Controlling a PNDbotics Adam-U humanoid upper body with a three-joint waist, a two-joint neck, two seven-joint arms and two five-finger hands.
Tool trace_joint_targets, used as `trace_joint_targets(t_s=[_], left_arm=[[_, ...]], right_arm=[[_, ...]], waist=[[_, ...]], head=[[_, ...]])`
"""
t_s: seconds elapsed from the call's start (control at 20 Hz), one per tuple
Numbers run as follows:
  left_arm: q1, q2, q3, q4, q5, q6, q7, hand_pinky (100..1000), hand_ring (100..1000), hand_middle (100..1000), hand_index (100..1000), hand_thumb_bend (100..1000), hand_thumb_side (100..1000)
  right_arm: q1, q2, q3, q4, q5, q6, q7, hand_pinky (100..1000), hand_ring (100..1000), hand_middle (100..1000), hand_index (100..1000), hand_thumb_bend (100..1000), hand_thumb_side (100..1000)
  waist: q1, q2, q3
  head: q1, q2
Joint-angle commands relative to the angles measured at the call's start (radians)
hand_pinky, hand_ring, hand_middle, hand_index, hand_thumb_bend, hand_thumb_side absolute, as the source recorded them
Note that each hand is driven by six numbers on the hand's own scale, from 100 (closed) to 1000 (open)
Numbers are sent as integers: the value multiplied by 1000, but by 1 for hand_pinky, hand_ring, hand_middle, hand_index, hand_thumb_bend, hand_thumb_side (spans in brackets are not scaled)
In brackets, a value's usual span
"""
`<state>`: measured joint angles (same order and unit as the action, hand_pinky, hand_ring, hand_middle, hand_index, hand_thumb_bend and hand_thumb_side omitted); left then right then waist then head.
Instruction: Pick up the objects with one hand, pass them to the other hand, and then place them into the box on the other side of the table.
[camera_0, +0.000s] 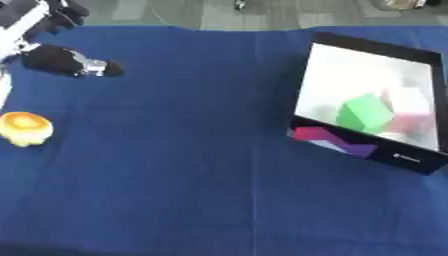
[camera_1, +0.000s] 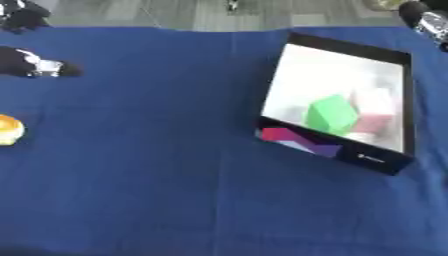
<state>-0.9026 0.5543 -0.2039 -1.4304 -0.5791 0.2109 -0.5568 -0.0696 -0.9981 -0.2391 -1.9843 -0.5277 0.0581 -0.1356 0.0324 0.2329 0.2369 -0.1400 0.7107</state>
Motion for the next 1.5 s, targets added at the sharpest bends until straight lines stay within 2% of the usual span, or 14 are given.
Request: trace_joint_targets(t_s=[0.05, 0.25, 0.45, 0.7, 0.9, 0.95, 1.0, 1.05, 1.1, 1.2, 1.35, 1.5], left_arm=[[-35, 88, 16, -13, -21, -38, -130, 824, 811, 737, 836, 1000, 479], [-52, 144, 1, 23, -31, -77, -270, 829, 824, 744, 834, 1000, 468], [-51, 175, -8, 73, -33, -107, -343, 833, 831, 747, 825, 1000, 463], [-47, 215, -33, 125, -58, -160, -350, 828, 840, 751, 813, 1000, 409], [-42, 235, -39, 158, -81, -192, -350, 824, 844, 749, 797, 1000, 328], [-42, 235, -35, 168, -86, -196, -350, 819, 838, 742, 790, 1000, 278], [-42, 233, -30, 177, -91, -199, -350, 818, 837, 741, 787, 1000, 265], [-42, 229, -24, 185, -98, -201, -350, 811, 833, 735, 775, 983, 200], [-43, 225, -19, 193, -109, -202, -350, 811, 833, 735, 775, 983, 200], [-44, 213, -5, 214, -129, -202, -350, 805, 823, 725, 766, 939, 132], [-46, 195, 15, 255, -160, -199, -342, 800, 821, 721, 755, 918, 100], [-47, 189, 16, 287, -210, -211, -331, 796, 824, 724, 755, 931, 117]], right_arm=[[-2, -24, -17, -16, 10, -1, -2, 853, 848, 715, 930, 437, 185], [2, -25, -15, -16, 20, -1, -1, 853, 848, 714, 929, 436, 186], [5, -25, -13, -16, 31, -2, -1, 853, 847, 713, 928, 437, 187], [11, -19, -11, -16, 48, 0, -2, 853, 847, 712, 927, 438, 188], [16, -10, -10, -16, 57, 5, -3, 853, 846, 711, 927, 437, 189], [16, -8, -10, -16, 59, 5, -3, 853, 846, 710, 926, 438, 189], [16, -7, -10, -16, 61, 6, -2, 853, 846, 710, 926, 438, 190], [16, -5, -9, -16, 63, 6, -2, 854, 846, 710, 926, 438, 190], [16, -4, -9, -16, 65, 5, -1, 854, 846, 710, 926, 438, 190], [16, -1, -8, -16, 69, 6, 0, 854, 846, 709, 926, 439, 191], [15, 3, -6, -16, 74, 6, 2, 854, 846, 709, 925, 441, 191], [17, 8, -4, -16, 84, 7, 3, 854, 846, 707, 924, 440, 193]], waist=[[11, -34, 3], [12, -33, 4], [13, -31, 3], [13, -29, 0], [12, -27, -1], [12, -27, -1], [11, -26, -2], [10, -26, -2], [9, -25, -3], [7, -24, -4], [3, -22, -9], [3, -19, -11]], head=[[10, 5], [9, 5], [9, 5], [13, 3], [29, 3], [31, 3], [33, 4], [37, 3], [40, 2], [49, -1], [59, -7], [62, -9]])
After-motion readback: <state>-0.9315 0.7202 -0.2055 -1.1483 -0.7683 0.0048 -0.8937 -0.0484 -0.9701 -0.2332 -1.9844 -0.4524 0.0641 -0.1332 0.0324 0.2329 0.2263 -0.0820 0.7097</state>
